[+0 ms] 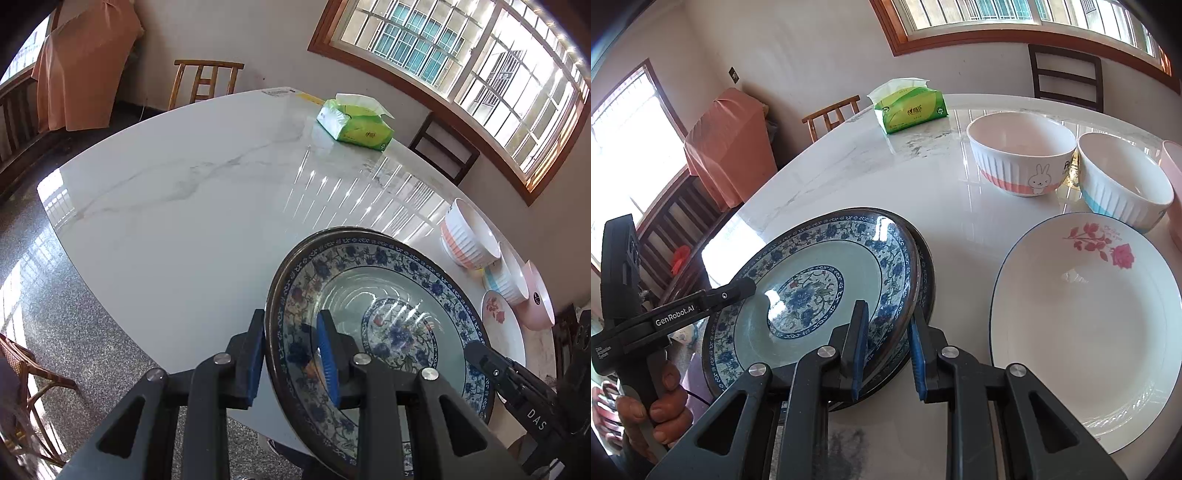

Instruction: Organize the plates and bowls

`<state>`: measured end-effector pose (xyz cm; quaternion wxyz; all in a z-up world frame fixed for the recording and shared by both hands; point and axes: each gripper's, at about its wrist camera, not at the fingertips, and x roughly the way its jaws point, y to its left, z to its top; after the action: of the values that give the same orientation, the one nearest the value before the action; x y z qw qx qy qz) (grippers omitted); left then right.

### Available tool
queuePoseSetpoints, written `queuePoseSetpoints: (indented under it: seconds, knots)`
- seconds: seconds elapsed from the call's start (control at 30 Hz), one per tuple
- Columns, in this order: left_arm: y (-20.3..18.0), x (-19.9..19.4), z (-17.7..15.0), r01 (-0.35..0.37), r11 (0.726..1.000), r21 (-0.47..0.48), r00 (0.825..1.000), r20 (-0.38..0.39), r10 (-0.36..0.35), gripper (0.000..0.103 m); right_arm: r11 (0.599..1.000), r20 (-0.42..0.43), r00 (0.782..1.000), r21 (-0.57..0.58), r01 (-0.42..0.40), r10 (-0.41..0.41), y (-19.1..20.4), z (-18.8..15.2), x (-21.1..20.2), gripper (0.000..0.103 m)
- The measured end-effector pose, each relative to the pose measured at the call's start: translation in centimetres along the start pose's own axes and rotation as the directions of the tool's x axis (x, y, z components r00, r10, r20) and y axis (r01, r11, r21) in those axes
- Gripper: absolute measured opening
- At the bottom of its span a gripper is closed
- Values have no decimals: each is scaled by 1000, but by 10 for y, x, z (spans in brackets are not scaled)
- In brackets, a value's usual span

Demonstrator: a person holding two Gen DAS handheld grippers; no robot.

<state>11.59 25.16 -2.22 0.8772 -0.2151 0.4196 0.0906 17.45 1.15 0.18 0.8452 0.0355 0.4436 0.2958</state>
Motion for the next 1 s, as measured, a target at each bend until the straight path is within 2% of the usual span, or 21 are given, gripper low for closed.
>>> queuePoseSetpoints:
  seconds: [0.2, 0.33, 0.53, 0.67, 0.83, 1.0]
  knots:
    - [-4, 1, -1, -22, 999, 24, 1000, 14, 21, 28, 1000, 2, 1000, -15, 15, -15, -1, -3, 1, 21]
    - [-6, 1, -2, -24, 999, 43, 999, 28, 23, 27, 997, 9, 998, -47, 64, -64, 1, -4, 3, 21]
    - [-19, -3, -3, -27, 996, 82, 998, 58, 22, 27, 997, 14, 998, -53, 57, -56, 1, -4, 3, 23]
    - [-27, -6, -6, -47, 993, 110, 996, 84, 37, 27, 993, 27, 997, -84, 79, -77, 4, -5, 5, 25]
    - [-31, -8, -10, -81, 987, 136, 992, 107, 66, 28, 989, 32, 994, -98, 112, -109, 4, -9, 8, 31]
    - [-32, -9, -12, -112, 984, 141, 988, 120, 95, 28, 977, 93, 985, -139, 159, -148, 10, -9, 0, 43]
